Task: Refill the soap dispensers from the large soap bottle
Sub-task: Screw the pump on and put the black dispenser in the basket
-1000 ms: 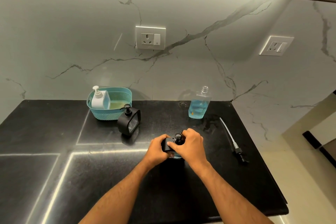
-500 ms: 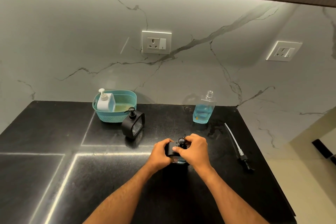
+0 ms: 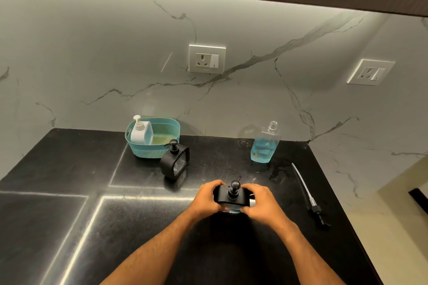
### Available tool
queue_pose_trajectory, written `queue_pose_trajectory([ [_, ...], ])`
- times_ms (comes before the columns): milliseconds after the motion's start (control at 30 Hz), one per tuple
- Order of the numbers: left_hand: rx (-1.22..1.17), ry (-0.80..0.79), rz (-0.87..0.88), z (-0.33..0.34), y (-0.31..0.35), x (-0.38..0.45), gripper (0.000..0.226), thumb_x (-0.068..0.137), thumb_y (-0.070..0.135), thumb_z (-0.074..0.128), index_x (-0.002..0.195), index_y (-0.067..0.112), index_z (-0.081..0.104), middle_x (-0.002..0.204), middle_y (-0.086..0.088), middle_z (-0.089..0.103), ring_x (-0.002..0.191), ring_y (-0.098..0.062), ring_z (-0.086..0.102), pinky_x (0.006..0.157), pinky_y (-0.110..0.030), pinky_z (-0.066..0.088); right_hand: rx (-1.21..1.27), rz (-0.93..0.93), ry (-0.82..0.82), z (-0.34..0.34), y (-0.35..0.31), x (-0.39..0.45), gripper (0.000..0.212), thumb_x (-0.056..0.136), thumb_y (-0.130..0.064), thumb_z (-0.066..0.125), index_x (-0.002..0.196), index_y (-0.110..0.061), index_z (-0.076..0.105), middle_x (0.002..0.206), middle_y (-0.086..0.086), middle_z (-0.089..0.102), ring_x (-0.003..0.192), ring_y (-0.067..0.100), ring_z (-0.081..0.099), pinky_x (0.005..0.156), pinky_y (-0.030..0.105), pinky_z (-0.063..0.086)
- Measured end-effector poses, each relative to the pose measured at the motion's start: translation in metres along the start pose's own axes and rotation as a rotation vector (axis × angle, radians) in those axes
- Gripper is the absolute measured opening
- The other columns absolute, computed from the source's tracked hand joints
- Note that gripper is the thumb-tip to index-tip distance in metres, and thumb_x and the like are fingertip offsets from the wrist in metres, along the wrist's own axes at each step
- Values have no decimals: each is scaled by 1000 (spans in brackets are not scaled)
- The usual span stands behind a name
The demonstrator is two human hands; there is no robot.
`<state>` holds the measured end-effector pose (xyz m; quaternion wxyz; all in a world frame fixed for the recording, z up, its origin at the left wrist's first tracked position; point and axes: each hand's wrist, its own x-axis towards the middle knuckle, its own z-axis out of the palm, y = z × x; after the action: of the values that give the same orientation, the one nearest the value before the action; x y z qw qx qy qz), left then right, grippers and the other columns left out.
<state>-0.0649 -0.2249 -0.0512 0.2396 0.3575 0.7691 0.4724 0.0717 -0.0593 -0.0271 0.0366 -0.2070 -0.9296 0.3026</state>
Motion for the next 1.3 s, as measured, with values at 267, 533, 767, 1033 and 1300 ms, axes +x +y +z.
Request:
queue_pose_trajectory([
  [267,-23,104,39,-20,2,2,64,58,-9,86,117,12,72,113,1,74,106,-13,70,94,-30,57,111,-23,103,2,-14,5,52,53,-38,84,104,-31,77,89,-23,73,90,-8,68,82,19,59],
  [533,31,526,121,-60,29,4,59,76,0,84,129,15,63,123,4,65,116,-10,63,105,-30,52,230,-126,322,-17,-73,38,45,55,-38,95,95,-31,77,82,-20,73,79,-5,69,68,14,57],
  [767,138,934,206,-112,63,9,52,81,1,81,130,7,65,122,-5,67,114,-16,60,104,-28,50,278,-209,462,-29,-156,87,41,56,-50,92,87,-27,78,74,-17,73,68,-5,68,61,14,56],
  [1033,44,864,159,-163,50,27,52,82,-8,74,132,5,65,121,-6,71,110,-16,68,97,-28,56,262,-184,496,-11,-226,147,40,60,-55,88,79,-24,74,70,-13,69,62,0,64,55,8,46],
  [1300,-45,774,140,-200,33,53,47,77,-14,65,115,12,71,99,8,73,94,-6,70,83,-31,62,259,-124,372,23,-253,199,47,65,-56,85,85,-18,64,77,-7,67,69,8,63,54,13,41],
])
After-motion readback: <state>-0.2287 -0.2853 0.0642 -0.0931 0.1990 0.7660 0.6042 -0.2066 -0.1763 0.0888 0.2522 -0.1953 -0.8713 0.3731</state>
